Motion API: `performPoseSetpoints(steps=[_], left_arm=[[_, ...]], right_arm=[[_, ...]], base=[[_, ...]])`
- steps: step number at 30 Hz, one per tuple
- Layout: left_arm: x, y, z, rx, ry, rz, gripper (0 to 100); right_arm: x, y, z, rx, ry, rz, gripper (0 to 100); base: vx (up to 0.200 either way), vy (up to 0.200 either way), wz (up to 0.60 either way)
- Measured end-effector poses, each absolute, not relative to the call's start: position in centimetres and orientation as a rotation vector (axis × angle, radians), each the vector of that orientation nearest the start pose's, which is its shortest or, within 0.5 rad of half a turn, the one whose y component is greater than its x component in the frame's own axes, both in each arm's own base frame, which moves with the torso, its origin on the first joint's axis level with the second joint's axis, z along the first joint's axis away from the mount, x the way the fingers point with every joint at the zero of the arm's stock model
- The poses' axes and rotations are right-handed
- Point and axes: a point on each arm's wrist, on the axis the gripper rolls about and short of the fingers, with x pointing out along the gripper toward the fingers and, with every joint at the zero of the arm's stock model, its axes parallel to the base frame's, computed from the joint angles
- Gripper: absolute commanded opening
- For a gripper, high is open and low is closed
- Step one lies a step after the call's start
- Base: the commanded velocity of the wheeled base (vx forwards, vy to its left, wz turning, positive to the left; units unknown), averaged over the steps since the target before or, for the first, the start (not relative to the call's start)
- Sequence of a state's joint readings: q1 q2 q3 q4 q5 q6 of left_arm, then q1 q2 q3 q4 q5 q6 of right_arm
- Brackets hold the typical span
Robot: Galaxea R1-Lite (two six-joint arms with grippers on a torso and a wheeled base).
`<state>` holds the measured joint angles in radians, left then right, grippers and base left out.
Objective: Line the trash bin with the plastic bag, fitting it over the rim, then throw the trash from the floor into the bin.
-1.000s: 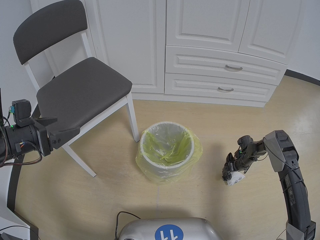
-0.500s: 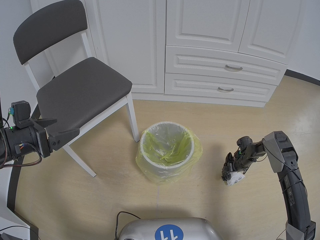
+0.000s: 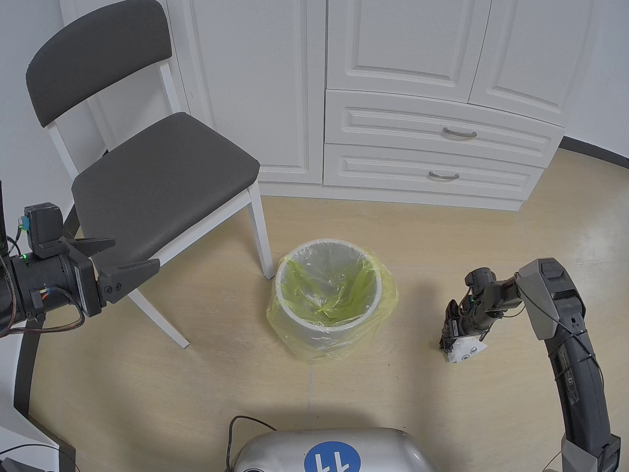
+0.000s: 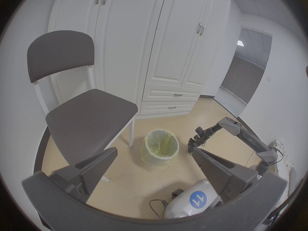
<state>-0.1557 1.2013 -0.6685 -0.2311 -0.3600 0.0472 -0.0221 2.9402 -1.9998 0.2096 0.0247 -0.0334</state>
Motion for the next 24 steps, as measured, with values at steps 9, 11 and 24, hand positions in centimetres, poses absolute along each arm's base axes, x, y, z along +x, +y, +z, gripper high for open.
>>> performPoseSetpoints(steps=[9,11,24], left_arm=[[17.2,-3.7,22.5,0.017,0.293,-0.532,100],[17.1,-3.7,22.5,0.017,0.293,-0.532,100],[16.6,-3.7,22.9,0.018,0.271,-0.532,100]], right_arm=[[51.1,0.3,-13.4,-0.043,1.005,-0.185,0],[51.1,0.8,-13.7,-0.044,1.002,-0.182,0],[51.9,2.5,-13.5,-0.026,0.863,-0.235,0]], base=[[0.000,0.000,0.00],[0.000,0.000,0.00],[0.000,0.000,0.00]])
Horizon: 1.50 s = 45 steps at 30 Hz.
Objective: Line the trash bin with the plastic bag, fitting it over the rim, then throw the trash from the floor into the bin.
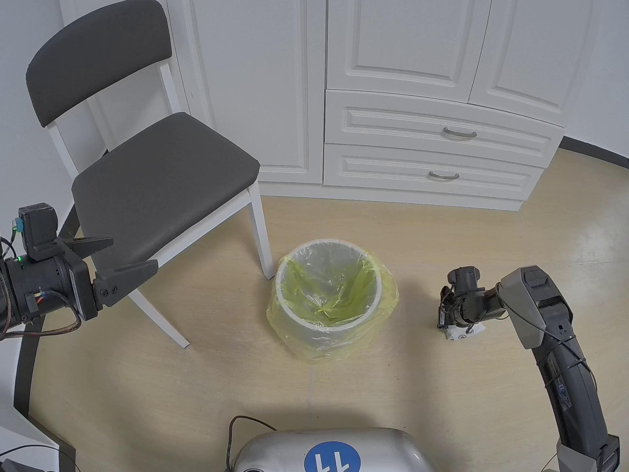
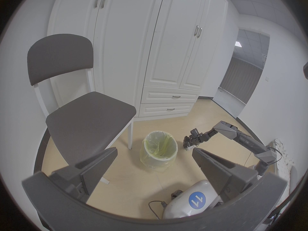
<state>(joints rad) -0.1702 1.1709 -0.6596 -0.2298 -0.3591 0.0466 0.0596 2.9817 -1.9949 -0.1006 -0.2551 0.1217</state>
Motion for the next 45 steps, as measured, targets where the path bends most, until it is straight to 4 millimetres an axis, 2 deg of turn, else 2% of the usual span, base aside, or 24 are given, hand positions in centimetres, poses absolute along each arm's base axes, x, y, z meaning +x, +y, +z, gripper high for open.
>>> performPoseSetpoints(steps=[6,12,18,26,34,36,45], left_arm=[[16.3,-3.6,23.0,0.019,0.261,-0.533,100],[15.9,-3.5,23.3,0.020,0.245,-0.532,100],[15.4,-3.4,23.6,0.023,0.224,-0.532,100],[14.6,-3.3,24.0,0.025,0.193,-0.533,100],[13.6,-3.1,24.5,0.029,0.153,-0.533,100],[13.3,-3.1,24.7,0.031,0.141,-0.533,100],[12.5,-3.0,25.1,0.034,0.111,-0.536,100]], right_arm=[[52.5,3.0,-12.2,-0.075,0.636,-0.197,0],[50.1,2.9,-11.3,-0.194,0.565,-0.112,0],[46.8,2.8,-8.7,-0.356,0.487,-0.004,0],[41.1,2.7,-4.2,-0.617,0.305,0.142,0],[33.4,3.4,-0.8,-0.811,0.232,0.341,0],[31.0,3.7,0.7,-0.839,0.202,0.404,0],[24.0,4.6,5.1,-0.789,0.051,0.674,0]], base=[[0.000,0.000,0.00],[0.000,0.000,0.00],[0.000,0.000,0.00],[0.000,0.000,0.00],[0.000,0.000,0.00],[0.000,0.000,0.00],[0.000,0.000,0.00]])
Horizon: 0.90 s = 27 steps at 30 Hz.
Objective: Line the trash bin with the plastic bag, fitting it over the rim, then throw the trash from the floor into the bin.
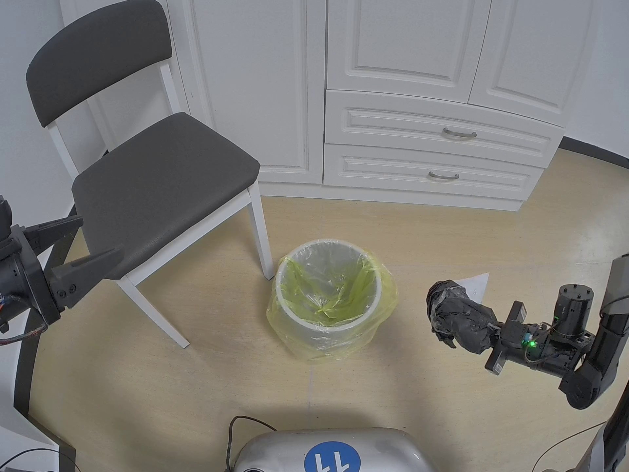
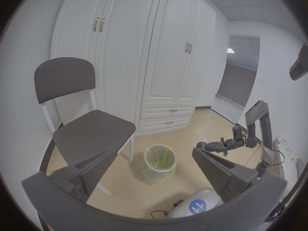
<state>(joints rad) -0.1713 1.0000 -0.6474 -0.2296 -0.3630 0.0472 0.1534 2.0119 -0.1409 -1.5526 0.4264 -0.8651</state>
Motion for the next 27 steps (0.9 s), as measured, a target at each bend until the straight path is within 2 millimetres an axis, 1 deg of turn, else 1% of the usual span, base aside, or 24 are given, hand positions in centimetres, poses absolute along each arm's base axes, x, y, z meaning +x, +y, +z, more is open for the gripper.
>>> performPoseSetpoints(steps=[2,5,6,10,13,15,17,22,25,27], left_arm=[[12.4,-3.0,25.1,0.035,0.107,-0.536,100],[12.3,-2.9,25.2,0.035,0.103,-0.537,100],[12.2,-2.9,25.2,0.036,0.101,-0.538,100],[12.2,-2.9,25.2,0.036,0.098,-0.538,100],[12.2,-2.9,25.2,0.036,0.098,-0.537,100],[12.1,-2.9,25.2,0.036,0.096,-0.537,100],[12.1,-2.9,25.3,0.037,0.095,-0.537,100],[12.0,-2.9,25.3,0.037,0.090,-0.537,100],[11.9,-2.9,25.4,0.037,0.085,-0.537,100],[11.8,-2.9,25.4,0.037,0.083,-0.537,100]], right_arm=[[23.0,5.0,5.7,-0.728,0.044,0.709,0],[22.2,5.7,6.4,-0.641,0.036,0.749,0],[22.0,6.1,6.6,-0.585,0.037,0.770,0],[21.7,7.6,7.3,-0.420,0.055,0.829,0],[21.8,9.0,7.8,-0.275,0.076,0.874,0],[22.2,10.2,8.3,-0.155,0.094,0.906,0],[22.5,10.9,8.6,-0.080,0.106,0.923,0],[24.0,13.5,10.1,0.166,0.129,0.975,0],[25.4,15.2,11.6,0.273,0.100,0.981,0],[26.1,15.9,12.1,0.309,0.105,0.954,0]], base=[[0.000,0.000,0.00],[0.000,0.000,0.00],[0.000,0.000,0.00],[0.000,0.000,0.00],[0.000,0.000,0.00],[0.000,0.000,0.00],[0.000,0.000,0.00],[0.000,0.000,0.00],[0.000,0.000,0.00],[0.000,0.000,0.00]])
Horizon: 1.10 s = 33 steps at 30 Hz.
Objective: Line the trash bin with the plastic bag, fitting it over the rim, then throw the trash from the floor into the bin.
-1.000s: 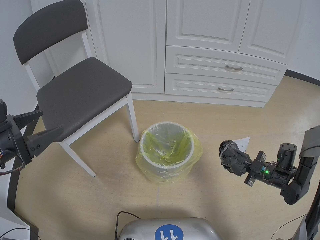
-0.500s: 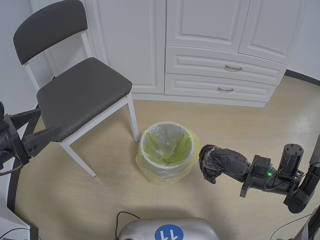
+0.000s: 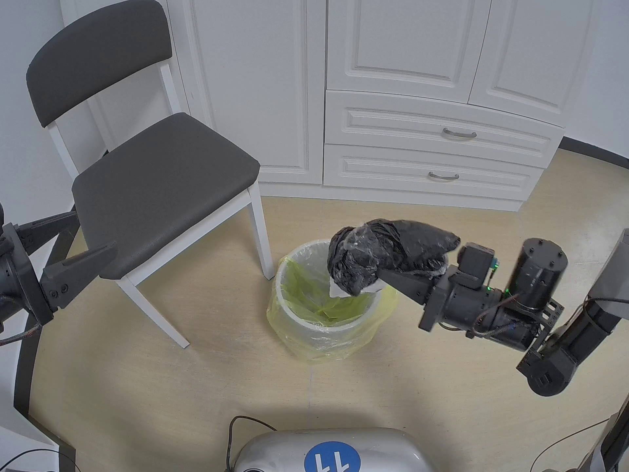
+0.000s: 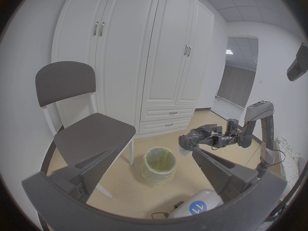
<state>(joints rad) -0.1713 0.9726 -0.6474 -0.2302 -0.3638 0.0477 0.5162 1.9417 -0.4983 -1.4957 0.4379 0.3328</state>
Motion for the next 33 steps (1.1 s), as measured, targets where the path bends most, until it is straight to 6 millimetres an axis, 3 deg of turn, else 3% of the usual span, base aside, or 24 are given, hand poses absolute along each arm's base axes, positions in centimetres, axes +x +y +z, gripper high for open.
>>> performPoseSetpoints(steps=[9,14,19,24,28,33], left_arm=[[11.5,-2.8,25.6,0.039,0.069,-0.538,100],[11.4,-2.8,25.6,0.040,0.064,-0.538,100],[11.4,-2.8,25.7,0.040,0.063,-0.537,100],[11.4,-2.8,25.7,0.041,0.063,-0.539,100],[11.5,-2.8,25.6,0.043,0.067,-0.540,100],[12.1,-2.9,25.4,0.050,0.076,-0.539,100]], right_arm=[[30.4,20.2,14.3,0.478,0.311,0.652,0],[32.9,22.7,16.7,0.600,0.333,0.569,0],[35.8,25.0,17.6,0.673,0.355,0.509,0],[39.0,27.2,15.6,0.686,0.421,0.443,0],[41.3,28.4,11.7,0.681,0.491,0.379,0],[42.7,29.2,7.6,0.669,0.546,0.339,0]], base=[[0.000,0.000,0.00],[0.000,0.000,0.00],[0.000,0.000,0.00],[0.000,0.000,0.00],[0.000,0.000,0.00],[0.000,0.000,0.00]])
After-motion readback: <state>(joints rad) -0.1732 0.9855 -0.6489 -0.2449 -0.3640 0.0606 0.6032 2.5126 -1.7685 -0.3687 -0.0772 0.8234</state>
